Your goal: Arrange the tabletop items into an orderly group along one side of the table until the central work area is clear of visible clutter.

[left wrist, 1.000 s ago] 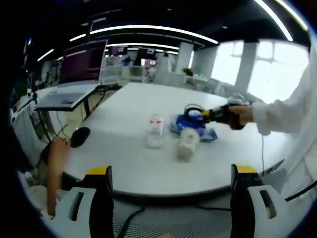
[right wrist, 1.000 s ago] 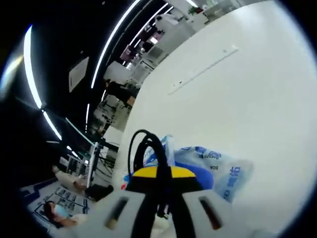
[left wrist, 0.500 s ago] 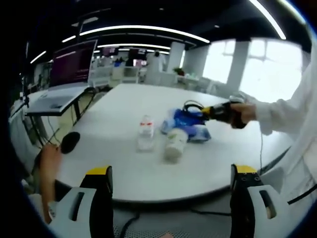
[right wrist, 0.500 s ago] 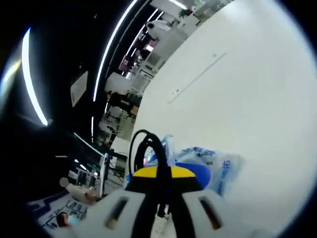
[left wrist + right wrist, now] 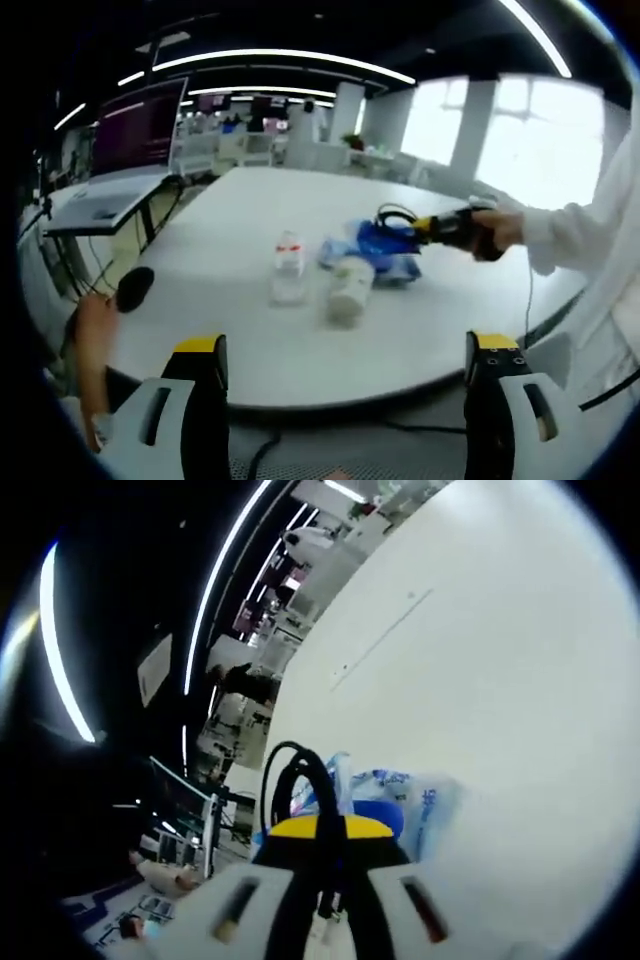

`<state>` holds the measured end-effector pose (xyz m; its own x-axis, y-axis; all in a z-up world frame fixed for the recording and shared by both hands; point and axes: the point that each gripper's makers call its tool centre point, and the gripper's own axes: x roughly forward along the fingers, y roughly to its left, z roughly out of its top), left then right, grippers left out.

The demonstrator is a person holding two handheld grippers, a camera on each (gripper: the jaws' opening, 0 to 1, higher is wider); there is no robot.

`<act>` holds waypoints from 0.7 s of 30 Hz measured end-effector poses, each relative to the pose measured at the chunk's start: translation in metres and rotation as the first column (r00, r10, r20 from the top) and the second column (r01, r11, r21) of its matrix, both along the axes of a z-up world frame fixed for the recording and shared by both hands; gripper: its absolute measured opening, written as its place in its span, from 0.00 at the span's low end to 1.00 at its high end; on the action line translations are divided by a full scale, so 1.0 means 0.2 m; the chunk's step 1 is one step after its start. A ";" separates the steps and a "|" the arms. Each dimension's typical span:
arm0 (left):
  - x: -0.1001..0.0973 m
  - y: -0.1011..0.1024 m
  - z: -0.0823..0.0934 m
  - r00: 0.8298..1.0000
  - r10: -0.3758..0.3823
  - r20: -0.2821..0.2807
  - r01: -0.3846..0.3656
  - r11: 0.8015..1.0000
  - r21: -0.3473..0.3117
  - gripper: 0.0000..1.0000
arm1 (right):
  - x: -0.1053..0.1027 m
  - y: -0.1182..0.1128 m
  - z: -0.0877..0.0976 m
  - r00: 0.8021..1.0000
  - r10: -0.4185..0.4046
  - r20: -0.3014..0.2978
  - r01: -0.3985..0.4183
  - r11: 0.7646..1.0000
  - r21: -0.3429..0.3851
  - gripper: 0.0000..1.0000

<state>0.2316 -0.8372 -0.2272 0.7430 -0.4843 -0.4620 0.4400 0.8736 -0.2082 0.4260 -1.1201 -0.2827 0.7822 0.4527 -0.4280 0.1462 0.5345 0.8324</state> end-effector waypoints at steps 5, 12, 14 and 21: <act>0.00 0.00 0.00 1.000 -0.003 0.001 0.003 1.000 0.000 0.96 | -0.04 0.00 -0.05 0.999 0.009 -0.032 -0.010 1.000 -0.027 0.04; 0.00 0.00 0.00 1.000 -0.003 -0.004 0.003 1.000 -0.002 0.95 | -0.10 -0.01 -0.15 0.996 0.026 -0.087 -0.034 0.996 -0.085 0.04; 0.00 0.01 0.00 1.000 0.001 -0.002 -0.001 1.000 -0.008 0.95 | -0.11 -0.01 -0.17 0.995 0.023 -0.100 -0.032 0.996 -0.087 0.04; 0.00 0.01 0.00 1.000 0.009 0.000 -0.009 1.000 -0.012 0.96 | -0.11 -0.03 -0.23 0.991 0.016 -0.130 -0.029 0.995 -0.098 0.04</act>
